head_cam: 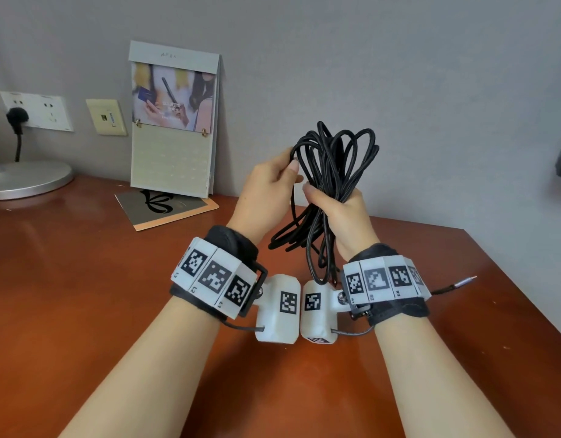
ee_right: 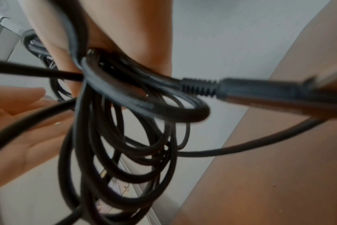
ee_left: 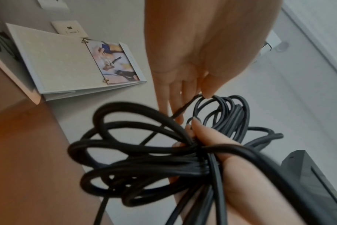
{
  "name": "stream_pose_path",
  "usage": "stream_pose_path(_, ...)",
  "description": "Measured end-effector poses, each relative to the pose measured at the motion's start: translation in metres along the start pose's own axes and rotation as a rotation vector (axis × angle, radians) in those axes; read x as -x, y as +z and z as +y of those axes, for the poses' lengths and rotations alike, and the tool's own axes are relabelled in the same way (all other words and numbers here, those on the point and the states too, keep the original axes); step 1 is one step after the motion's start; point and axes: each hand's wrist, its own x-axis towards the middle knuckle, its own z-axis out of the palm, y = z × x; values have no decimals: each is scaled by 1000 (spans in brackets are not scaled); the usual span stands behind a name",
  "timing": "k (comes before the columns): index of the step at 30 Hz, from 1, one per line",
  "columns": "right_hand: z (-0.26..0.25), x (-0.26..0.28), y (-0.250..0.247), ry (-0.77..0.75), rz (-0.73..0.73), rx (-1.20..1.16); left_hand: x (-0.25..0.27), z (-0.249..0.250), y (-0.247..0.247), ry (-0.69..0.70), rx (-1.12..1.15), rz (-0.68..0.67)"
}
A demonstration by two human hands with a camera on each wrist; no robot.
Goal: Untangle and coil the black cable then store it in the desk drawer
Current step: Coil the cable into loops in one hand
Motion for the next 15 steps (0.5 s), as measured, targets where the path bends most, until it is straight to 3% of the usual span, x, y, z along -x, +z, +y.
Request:
stream_pose_path(3,-3,0,-2,-12,-16,15,-1,-1,-2,13,29,-57)
stream_pose_path(15,-8,2,3,-3,-70,55,-1,9,-6,31,95,-54)
